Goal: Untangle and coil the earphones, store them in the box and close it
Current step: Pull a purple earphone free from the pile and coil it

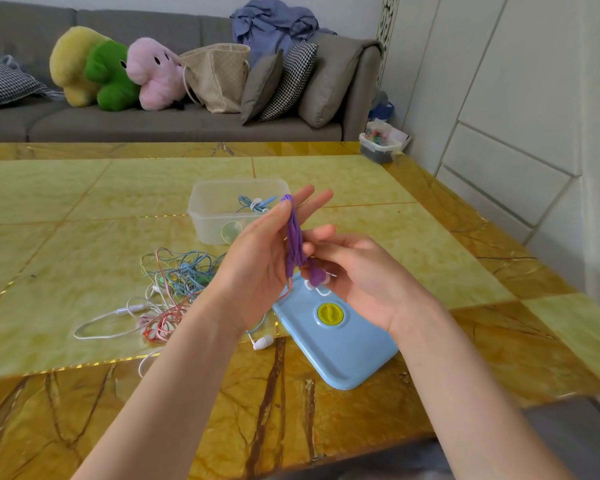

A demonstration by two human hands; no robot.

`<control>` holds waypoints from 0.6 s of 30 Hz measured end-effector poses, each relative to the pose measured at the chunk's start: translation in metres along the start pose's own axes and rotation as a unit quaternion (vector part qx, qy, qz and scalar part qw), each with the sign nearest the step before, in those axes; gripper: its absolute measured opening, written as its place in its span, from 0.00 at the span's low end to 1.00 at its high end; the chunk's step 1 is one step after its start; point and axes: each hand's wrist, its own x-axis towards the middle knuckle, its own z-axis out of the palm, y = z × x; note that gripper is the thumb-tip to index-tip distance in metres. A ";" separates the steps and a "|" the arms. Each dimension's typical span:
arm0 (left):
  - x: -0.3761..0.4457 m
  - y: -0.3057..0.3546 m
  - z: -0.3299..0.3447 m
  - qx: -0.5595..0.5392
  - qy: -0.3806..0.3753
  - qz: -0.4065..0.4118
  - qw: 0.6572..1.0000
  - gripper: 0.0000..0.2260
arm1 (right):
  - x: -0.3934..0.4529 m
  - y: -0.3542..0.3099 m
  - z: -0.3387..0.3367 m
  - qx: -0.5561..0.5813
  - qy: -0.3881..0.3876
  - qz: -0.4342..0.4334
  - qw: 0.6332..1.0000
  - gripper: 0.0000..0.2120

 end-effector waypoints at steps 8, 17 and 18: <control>0.002 0.002 0.001 0.085 -0.010 0.019 0.996 0.14 | -0.001 -0.001 -0.003 -0.061 0.001 -0.011 0.998 0.17; 0.000 0.011 -0.009 0.172 -0.080 -0.006 0.982 0.19 | -0.009 -0.028 -0.021 -0.203 -0.018 -0.097 0.974 0.17; 0.000 0.010 -0.010 0.173 -0.095 -0.019 0.980 0.20 | -0.012 -0.031 -0.021 -0.196 -0.031 -0.103 0.975 0.19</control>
